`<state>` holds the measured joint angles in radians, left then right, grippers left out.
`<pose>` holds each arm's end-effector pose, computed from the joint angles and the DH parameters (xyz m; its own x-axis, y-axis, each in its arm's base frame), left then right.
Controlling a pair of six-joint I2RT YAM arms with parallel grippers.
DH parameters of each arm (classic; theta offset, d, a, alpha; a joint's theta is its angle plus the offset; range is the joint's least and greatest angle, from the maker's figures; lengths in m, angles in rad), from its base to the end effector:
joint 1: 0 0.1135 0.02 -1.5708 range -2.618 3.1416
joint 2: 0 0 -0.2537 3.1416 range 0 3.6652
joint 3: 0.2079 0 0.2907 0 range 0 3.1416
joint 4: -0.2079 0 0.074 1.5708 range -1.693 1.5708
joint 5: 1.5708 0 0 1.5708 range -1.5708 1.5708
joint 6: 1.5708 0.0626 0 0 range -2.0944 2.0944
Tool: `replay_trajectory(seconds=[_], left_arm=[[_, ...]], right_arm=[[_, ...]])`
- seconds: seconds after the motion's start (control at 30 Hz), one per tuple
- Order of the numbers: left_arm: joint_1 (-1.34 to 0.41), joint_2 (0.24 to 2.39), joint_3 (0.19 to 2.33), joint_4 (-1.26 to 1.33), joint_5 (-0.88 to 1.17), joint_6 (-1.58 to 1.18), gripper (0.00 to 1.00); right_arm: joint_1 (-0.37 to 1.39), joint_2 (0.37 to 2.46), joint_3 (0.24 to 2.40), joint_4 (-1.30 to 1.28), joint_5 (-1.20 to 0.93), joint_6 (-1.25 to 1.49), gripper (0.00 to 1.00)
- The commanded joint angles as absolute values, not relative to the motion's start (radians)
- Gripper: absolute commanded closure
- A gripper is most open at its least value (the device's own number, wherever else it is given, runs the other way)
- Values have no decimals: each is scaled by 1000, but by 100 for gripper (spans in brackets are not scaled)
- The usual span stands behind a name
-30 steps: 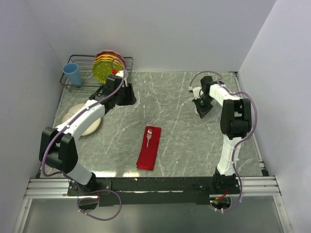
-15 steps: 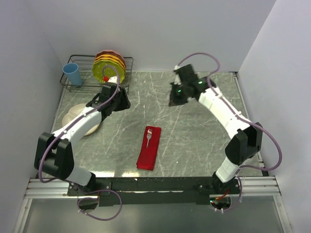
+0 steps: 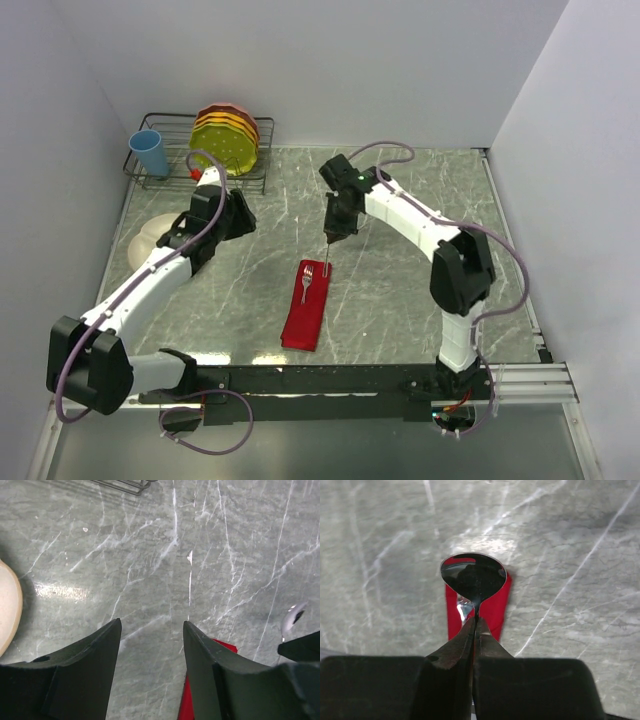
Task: Fold the napkin into a case and place the utensils inside
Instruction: Insert the spoon into the folded napkin.
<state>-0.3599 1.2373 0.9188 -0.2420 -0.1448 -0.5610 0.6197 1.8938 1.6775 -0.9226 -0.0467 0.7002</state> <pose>0.3224 -0.1116 0.2489 -0.5458 -0.3571 -0.7580 -0.0665 0.9202 -0.3857 0.3633 0.2628 0.2276 -0.9494 0.1133 -0.2928 0.0206 0.9530 0.3021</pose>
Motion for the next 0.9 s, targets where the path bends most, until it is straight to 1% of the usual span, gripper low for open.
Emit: replay_trajectory(seconds=[0.0, 0.03, 0.07, 0.13, 0.17, 0.33, 0.5, 0.87], left_arm=[[-333, 1212, 911, -210, -143, -618, 41], [-327, 1210, 910, -210, -134, -630, 41], [-319, 1210, 910, -207, -129, -634, 41], [-304, 1207, 908, -199, -123, -637, 41], [-290, 1207, 908, -199, -120, -638, 41], [-255, 1186, 899, -192, -89, -641, 41], [-239, 1154, 850, -170, -72, -655, 41], [-213, 1127, 802, -137, -35, -666, 41]], right_arm=[[647, 1975, 1859, -1082, 43, 736, 100], [659, 1982, 1879, -1091, 116, 724, 100], [685, 1980, 1884, -1083, 142, 719, 100], [702, 1980, 1868, -1075, 149, 758, 100], [733, 1967, 1832, -1042, 178, 768, 100], [758, 1927, 1680, -927, 172, 807, 100], [759, 1936, 1628, -838, 231, 779, 100], [761, 2006, 1683, -799, 264, 798, 100]])
